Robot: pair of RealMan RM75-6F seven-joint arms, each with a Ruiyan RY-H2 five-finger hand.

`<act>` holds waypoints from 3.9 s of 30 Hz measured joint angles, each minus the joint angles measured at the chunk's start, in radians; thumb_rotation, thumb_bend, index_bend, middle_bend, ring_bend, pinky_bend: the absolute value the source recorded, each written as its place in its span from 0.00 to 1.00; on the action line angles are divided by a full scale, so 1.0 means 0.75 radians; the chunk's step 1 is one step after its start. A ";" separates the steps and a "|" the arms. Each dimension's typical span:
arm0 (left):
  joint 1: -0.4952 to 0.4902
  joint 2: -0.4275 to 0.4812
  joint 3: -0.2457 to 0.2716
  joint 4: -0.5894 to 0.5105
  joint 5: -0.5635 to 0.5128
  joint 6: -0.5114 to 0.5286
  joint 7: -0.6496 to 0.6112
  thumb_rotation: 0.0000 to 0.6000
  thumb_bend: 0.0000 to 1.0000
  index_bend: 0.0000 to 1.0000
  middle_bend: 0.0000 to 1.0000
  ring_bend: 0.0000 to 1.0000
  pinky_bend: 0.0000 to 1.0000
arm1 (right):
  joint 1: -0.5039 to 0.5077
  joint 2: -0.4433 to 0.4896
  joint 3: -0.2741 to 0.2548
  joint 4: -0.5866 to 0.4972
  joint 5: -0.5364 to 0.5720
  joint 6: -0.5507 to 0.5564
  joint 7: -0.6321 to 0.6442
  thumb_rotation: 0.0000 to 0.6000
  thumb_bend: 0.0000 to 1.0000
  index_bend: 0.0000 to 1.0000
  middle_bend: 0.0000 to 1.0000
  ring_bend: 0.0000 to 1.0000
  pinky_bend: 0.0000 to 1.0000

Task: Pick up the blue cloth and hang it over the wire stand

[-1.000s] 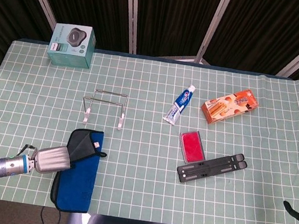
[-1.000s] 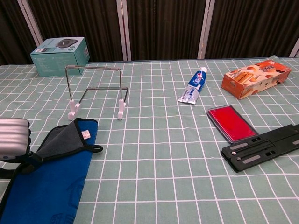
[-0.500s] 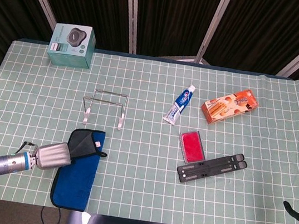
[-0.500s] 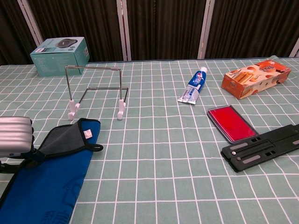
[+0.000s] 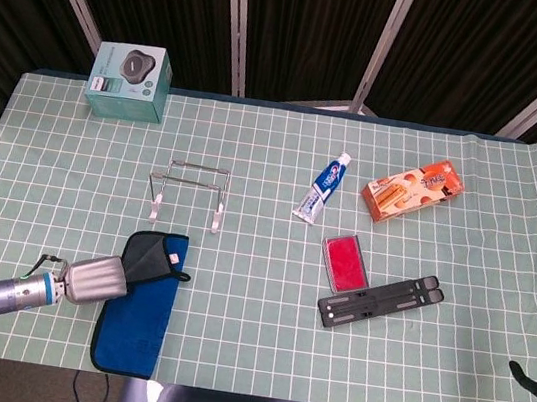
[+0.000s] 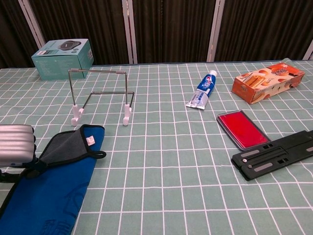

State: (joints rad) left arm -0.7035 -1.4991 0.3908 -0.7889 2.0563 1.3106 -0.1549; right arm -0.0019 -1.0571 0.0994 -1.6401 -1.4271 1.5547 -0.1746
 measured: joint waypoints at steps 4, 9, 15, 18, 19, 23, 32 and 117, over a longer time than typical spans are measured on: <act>0.012 0.010 -0.005 0.011 -0.015 -0.001 0.018 1.00 0.37 0.06 0.94 0.94 1.00 | 0.001 0.001 -0.001 -0.001 -0.004 0.000 0.003 1.00 0.00 0.00 0.00 0.00 0.00; 0.030 0.052 -0.024 -0.015 -0.053 -0.001 0.034 1.00 0.24 0.00 0.92 0.92 1.00 | -0.004 0.007 -0.004 -0.007 -0.018 0.013 0.012 1.00 0.00 0.00 0.00 0.00 0.00; 0.034 0.105 -0.023 -0.080 -0.054 0.018 0.032 1.00 0.18 0.00 0.91 0.92 1.00 | -0.008 0.015 -0.006 -0.013 -0.027 0.021 0.022 1.00 0.00 0.00 0.00 0.00 0.00; 0.035 0.122 -0.032 -0.111 -0.055 0.050 0.023 1.00 0.18 0.05 0.91 0.92 1.00 | -0.010 0.019 -0.007 -0.016 -0.032 0.025 0.028 1.00 0.00 0.00 0.00 0.00 0.00; 0.036 0.127 -0.039 -0.123 -0.059 0.062 0.018 1.00 0.20 0.09 0.91 0.93 1.00 | -0.011 0.020 -0.008 -0.016 -0.035 0.028 0.032 1.00 0.00 0.00 0.00 0.00 0.00; 0.033 0.145 -0.080 -0.197 -0.094 0.080 -0.012 1.00 0.32 0.18 0.92 0.93 1.00 | -0.014 0.023 -0.008 -0.018 -0.040 0.034 0.040 1.00 0.00 0.00 0.00 0.00 0.00; -0.043 0.190 -0.199 -0.532 -0.247 -0.146 0.113 1.00 0.39 0.23 0.93 0.94 1.00 | -0.018 0.034 -0.005 -0.015 -0.035 0.035 0.067 1.00 0.00 0.00 0.00 0.00 0.00; -0.176 -0.002 -0.582 -0.623 -1.026 -0.799 0.533 1.00 0.39 0.30 0.94 0.95 1.00 | 0.008 0.043 0.010 0.032 0.049 -0.060 0.133 1.00 0.00 0.00 0.00 0.00 0.00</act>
State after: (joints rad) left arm -0.8356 -1.5006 -0.0461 -1.2560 1.2866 0.7111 0.2451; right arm 0.0040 -1.0251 0.1068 -1.6159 -1.3904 1.5100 -0.0748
